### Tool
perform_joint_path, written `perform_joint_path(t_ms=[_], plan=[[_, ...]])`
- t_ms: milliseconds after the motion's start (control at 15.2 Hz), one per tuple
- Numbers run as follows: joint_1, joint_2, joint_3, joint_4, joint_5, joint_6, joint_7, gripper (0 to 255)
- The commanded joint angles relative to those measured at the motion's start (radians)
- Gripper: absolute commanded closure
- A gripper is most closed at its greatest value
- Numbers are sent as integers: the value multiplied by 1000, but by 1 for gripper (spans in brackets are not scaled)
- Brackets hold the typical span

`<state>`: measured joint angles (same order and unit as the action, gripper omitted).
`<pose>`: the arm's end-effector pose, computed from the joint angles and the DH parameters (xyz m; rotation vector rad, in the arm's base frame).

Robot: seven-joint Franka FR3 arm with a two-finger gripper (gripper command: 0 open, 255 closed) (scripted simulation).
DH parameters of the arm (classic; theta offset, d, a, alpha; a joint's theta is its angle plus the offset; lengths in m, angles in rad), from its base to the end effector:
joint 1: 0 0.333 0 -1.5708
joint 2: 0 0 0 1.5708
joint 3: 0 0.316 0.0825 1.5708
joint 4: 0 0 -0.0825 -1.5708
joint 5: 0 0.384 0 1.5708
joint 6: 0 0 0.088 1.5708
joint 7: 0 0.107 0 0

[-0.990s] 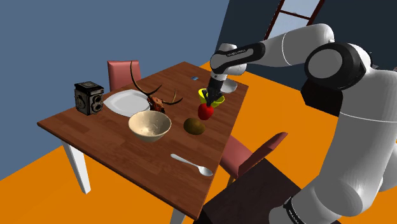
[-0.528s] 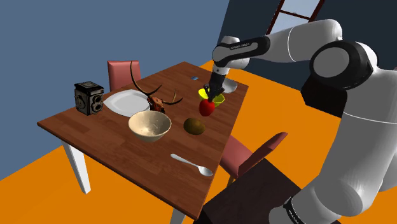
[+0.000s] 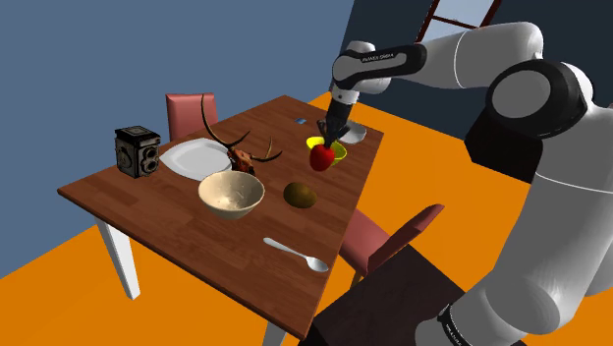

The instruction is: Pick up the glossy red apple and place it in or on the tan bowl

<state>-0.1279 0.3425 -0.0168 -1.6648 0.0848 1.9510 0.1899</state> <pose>0.6428 -0.0869 0.4038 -3.0178 0.5608 0.0887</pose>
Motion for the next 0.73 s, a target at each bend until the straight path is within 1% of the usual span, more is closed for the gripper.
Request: perform_joint_path(t_ms=[0, 660], plan=[[1, -8, 0, 16, -1, -25, 3, 255], [0, -33, -1, 116, -4, -149, 12, 255]])
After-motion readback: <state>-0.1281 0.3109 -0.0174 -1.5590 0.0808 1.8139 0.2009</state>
